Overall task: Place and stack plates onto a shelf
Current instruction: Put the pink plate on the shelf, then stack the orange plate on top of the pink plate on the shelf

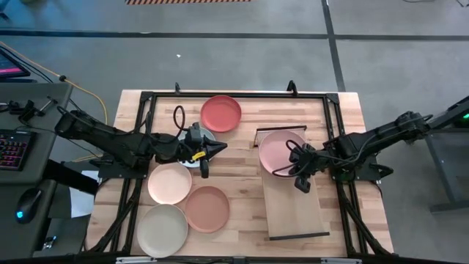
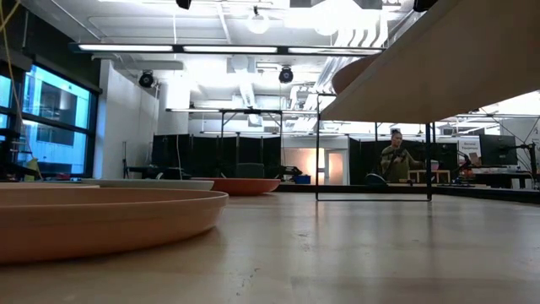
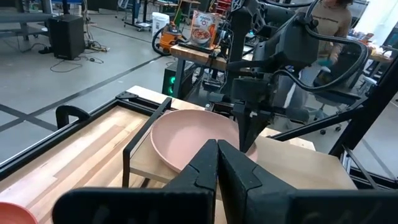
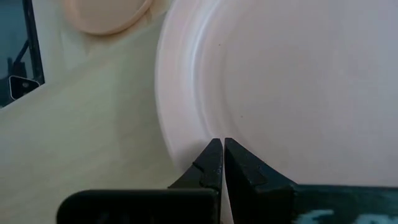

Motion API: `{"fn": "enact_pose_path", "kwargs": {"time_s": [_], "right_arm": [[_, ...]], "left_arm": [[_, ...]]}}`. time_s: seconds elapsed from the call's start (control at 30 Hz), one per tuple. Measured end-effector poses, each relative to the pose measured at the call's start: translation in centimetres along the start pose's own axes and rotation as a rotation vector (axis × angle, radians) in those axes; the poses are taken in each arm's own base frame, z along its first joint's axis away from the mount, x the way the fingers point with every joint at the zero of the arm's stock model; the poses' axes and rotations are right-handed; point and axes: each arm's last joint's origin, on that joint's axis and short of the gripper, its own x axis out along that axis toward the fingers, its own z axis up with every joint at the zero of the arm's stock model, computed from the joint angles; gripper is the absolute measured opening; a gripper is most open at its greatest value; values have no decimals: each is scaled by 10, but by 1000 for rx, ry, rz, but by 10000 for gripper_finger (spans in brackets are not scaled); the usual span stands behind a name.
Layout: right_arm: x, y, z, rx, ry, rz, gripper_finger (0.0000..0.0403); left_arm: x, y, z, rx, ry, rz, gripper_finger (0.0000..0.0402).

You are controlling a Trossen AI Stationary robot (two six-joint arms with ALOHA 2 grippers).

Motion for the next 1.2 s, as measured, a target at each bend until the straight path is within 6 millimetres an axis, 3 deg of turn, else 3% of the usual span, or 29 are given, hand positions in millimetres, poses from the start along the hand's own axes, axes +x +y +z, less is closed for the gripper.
{"fn": "enact_pose_path", "kwargs": {"time_s": [0.27,0.4,0.6,0.73,0.9,1.07,1.2], "right_arm": [[-3,-1,-1,-6,-6,8,0],[-22,-5,-2,6,-71,35,0],[-72,-12,6,61,-360,34,0],[-88,-12,13,70,-617,70,0],[-82,-8,19,-42,-819,127,0],[-64,-9,20,-45,-903,206,0],[-61,-10,21,-31,-948,229,0]], "left_arm": [[0,0,0,3,-1,1,0],[-5,1,5,53,-17,-4,0],[-25,9,18,64,-25,-16,0],[-43,11,29,46,-32,-182,0],[-55,16,31,50,-55,-253,0],[-48,26,22,-3,-146,-251,0],[-43,33,18,-66,-168,-281,0]]}}
